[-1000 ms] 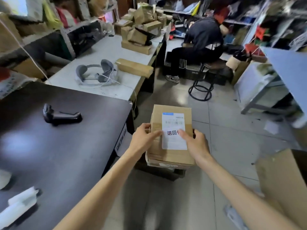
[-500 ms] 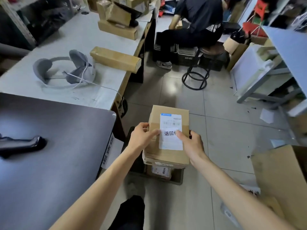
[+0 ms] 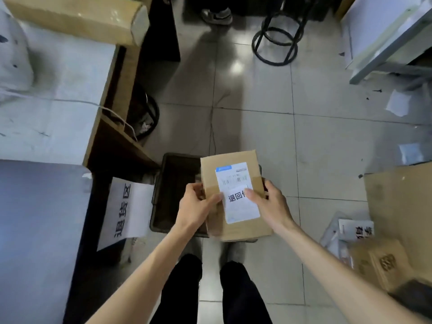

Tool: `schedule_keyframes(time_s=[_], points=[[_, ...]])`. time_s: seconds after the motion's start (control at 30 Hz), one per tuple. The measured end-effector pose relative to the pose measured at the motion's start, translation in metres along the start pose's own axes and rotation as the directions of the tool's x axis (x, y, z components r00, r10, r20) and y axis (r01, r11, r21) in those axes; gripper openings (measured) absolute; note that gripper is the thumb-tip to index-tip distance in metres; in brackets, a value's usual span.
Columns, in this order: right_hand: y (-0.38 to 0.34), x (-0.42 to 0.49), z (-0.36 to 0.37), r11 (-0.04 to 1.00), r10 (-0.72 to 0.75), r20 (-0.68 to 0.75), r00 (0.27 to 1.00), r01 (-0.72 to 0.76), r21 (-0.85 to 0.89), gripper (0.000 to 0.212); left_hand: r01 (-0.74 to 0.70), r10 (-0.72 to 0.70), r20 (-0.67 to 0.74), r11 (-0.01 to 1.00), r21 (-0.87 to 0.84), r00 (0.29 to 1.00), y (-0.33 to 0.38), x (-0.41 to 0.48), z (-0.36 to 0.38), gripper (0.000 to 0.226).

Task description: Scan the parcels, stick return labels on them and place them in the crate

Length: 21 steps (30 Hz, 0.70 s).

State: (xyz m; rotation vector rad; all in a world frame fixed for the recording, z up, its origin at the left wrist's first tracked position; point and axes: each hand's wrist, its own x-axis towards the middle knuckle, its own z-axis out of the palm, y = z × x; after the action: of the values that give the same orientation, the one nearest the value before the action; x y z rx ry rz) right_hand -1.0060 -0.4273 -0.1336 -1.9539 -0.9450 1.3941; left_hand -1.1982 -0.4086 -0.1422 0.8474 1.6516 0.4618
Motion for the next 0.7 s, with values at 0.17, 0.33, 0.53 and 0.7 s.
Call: schedule_keyframes(time_s=[0.17, 0.33, 0.53, 0.7], points=[[0.04, 0.036, 0.004, 0.996, 0.077, 0.001, 0.997, -0.077, 0.045, 0.03, 0.022, -0.021, -0.029, 0.999, 0.041, 0.999, -0.017, 0.032, 0.027, 0.058], [0.069, 0.072, 0.016, 0.992, 0.091, -0.007, 0.996, -0.091, 0.088, 0.026, -0.014, 0.016, -0.022, 0.998, 0.067, 1.0, -0.03, 0.072, 0.042, 0.063], [0.116, 0.124, 0.043, 0.992, 0.097, 0.003, 0.995, -0.097, 0.084, 0.032, -0.051, 0.05, 0.016, 0.992, 0.113, 0.999, -0.063, 0.13, 0.055, 0.063], [0.134, 0.147, 0.058, 0.998, 0.049, -0.021, 0.999, -0.048, 0.044, 0.031, -0.061, 0.059, 0.016, 0.989, 0.133, 0.998, -0.087, 0.157, 0.063, 0.054]])
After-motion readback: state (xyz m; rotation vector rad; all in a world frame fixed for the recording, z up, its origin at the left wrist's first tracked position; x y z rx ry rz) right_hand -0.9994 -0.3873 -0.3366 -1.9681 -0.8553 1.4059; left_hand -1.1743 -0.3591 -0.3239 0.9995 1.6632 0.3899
